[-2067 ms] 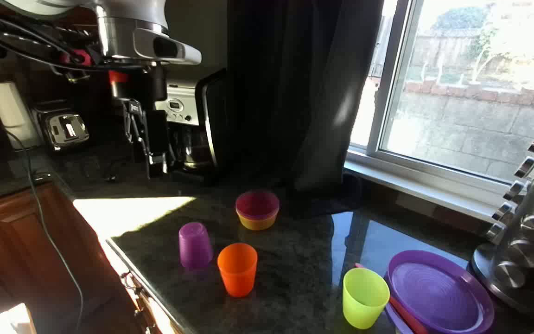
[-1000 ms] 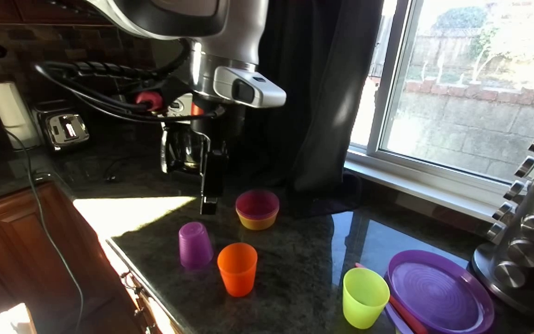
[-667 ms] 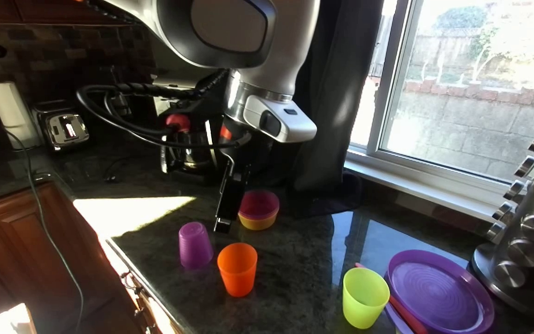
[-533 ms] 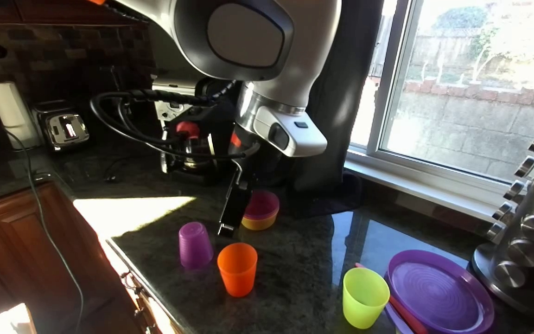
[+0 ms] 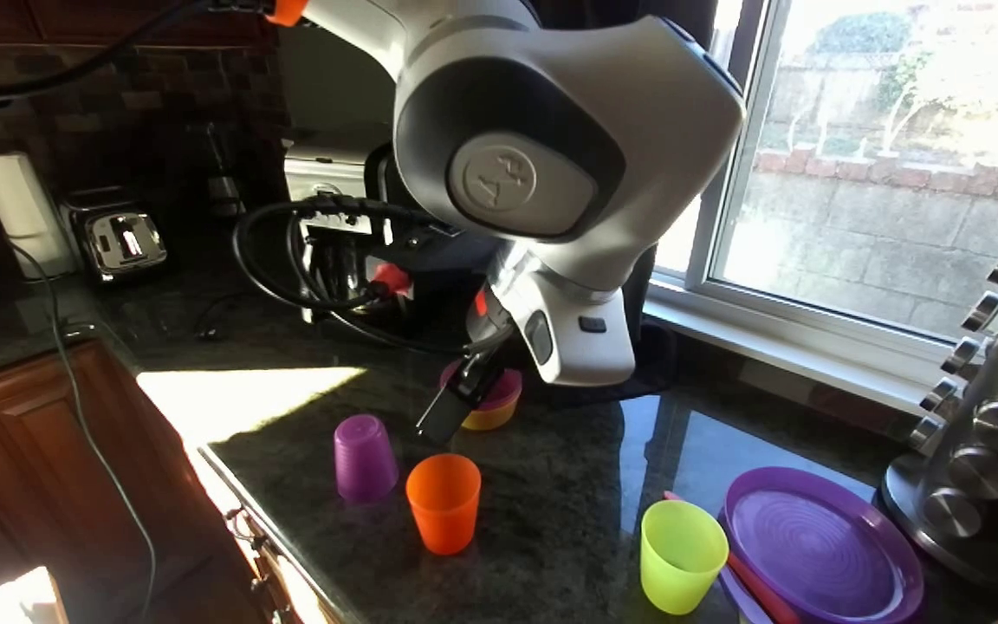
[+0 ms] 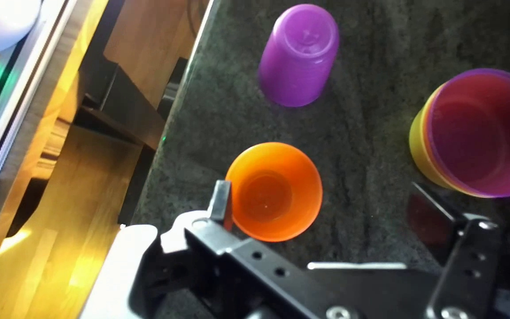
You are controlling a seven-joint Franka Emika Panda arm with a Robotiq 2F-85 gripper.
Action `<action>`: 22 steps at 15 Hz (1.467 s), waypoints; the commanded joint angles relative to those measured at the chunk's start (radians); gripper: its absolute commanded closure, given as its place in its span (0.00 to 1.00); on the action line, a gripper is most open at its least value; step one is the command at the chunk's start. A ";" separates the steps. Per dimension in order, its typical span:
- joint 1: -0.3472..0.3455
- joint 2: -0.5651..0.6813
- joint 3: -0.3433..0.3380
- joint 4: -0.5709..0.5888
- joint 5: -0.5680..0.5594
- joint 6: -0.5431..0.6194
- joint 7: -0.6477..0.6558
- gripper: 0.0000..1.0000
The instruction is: Pick up the orange cup and put it upside down
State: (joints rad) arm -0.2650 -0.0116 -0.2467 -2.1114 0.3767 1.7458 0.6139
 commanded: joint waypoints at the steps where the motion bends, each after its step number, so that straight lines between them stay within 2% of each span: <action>1: -0.023 0.050 -0.033 -0.003 0.163 0.043 0.002 0.00; 3: -0.038 0.084 -0.049 0.007 0.244 0.032 0.001 0.00; 6: -0.048 0.138 -0.062 0.033 0.228 -0.002 0.024 0.00; 9: -0.057 0.185 -0.070 0.082 0.146 -0.118 -0.028 0.00; 15: -0.050 0.227 -0.071 0.117 0.040 -0.098 -0.127 0.00; 18: -0.054 0.247 -0.070 0.120 0.055 -0.074 -0.168 0.00; 22: -0.063 0.299 -0.074 0.133 0.082 -0.070 -0.154 0.00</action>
State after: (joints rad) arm -0.3176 0.2381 -0.3163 -1.9987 0.4388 1.6641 0.4788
